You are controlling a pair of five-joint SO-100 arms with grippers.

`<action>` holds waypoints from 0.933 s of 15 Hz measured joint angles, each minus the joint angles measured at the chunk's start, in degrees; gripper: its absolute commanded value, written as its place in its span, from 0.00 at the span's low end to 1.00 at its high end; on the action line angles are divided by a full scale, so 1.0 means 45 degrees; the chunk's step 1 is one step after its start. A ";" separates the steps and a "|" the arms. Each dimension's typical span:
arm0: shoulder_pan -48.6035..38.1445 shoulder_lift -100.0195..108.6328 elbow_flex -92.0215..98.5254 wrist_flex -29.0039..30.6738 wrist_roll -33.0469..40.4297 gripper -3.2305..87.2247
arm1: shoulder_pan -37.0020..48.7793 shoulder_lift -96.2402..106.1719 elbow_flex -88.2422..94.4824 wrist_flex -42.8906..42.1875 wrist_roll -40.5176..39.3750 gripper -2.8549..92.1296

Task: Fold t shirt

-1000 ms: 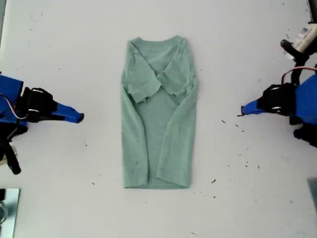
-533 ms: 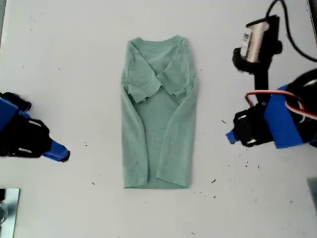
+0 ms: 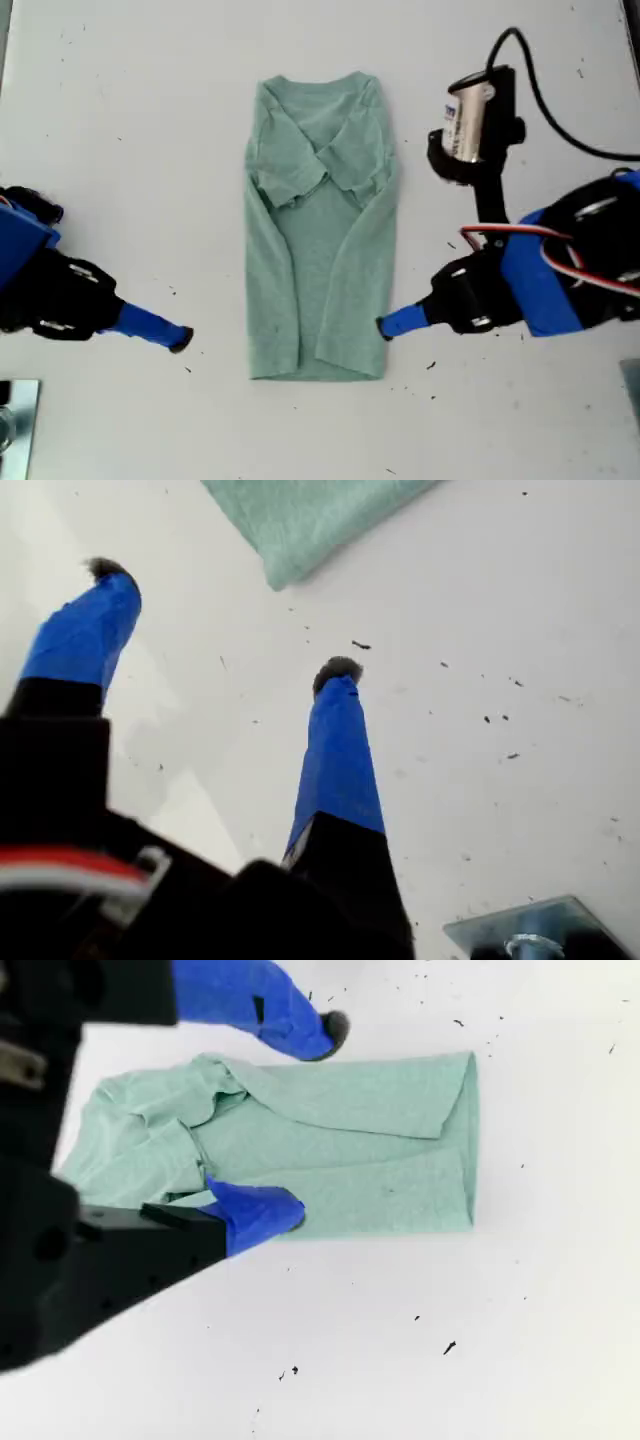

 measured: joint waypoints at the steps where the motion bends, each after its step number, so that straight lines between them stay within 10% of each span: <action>1: 0.0000 -0.0684 0.0000 -0.0215 0.0176 0.33 | 0.0000 -0.0918 -0.0586 0.0000 -0.0117 0.43; 8: -0.0918 -0.6113 -0.0391 -0.3105 0.1875 0.34 | 0.0000 -0.6113 -0.3887 -0.0137 -0.0234 0.43; 14: -0.1113 -1.1250 -0.4551 -0.2559 0.2715 0.35 | -0.0039 -0.7832 -0.4395 -0.0469 -0.0234 0.42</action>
